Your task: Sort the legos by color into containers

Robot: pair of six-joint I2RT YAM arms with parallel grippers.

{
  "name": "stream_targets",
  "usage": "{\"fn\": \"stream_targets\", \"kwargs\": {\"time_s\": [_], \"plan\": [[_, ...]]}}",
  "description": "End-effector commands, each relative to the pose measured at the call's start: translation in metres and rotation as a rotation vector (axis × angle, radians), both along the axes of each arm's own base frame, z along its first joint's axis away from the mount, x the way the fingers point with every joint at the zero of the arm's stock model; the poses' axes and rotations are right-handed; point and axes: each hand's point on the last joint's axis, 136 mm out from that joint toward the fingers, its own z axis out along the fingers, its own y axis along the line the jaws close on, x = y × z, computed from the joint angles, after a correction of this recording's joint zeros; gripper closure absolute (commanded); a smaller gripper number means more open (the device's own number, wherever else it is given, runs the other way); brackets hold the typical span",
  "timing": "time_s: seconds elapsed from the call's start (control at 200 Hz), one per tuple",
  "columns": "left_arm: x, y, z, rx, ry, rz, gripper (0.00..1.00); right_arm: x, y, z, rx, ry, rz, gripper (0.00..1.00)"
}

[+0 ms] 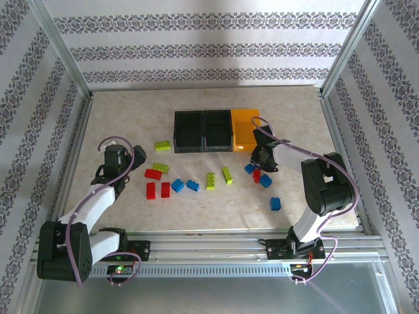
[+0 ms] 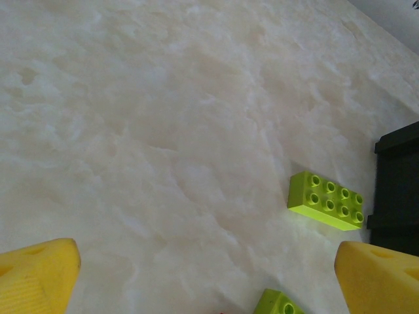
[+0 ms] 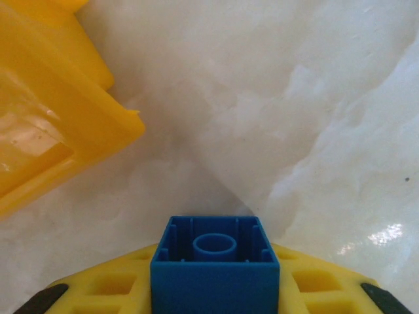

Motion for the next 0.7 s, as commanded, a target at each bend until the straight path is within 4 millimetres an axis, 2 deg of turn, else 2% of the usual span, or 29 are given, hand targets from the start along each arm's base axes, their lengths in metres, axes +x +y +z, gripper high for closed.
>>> {"fn": "stream_targets", "kwargs": {"time_s": [0.0, 0.25, 0.42, 0.57, 0.695], "plan": [[0.0, 0.006, 0.007, 0.026, -0.003, 0.016, 0.0, 0.003, -0.004, 0.018, -0.02, -0.033, 0.017, 0.76], [0.003, 0.004, 0.01, 0.022, -0.013, 0.009, 0.0, 0.013, 0.005, 0.061, -0.065, -0.15, 0.097, 0.78], [0.003, 0.003, 0.01, 0.018, -0.015, 0.007, 0.0, 0.032, 0.02, 0.087, -0.072, -0.219, 0.156, 0.79], [0.003, 0.003, 0.011, 0.012, -0.018, 0.004, 0.0, 0.054, 0.032, 0.101, -0.076, -0.253, 0.209, 0.79], [0.002, 0.002, 0.013, 0.011, -0.021, 0.0, 0.0, 0.074, 0.042, 0.105, -0.087, -0.249, 0.264, 0.79]]}}
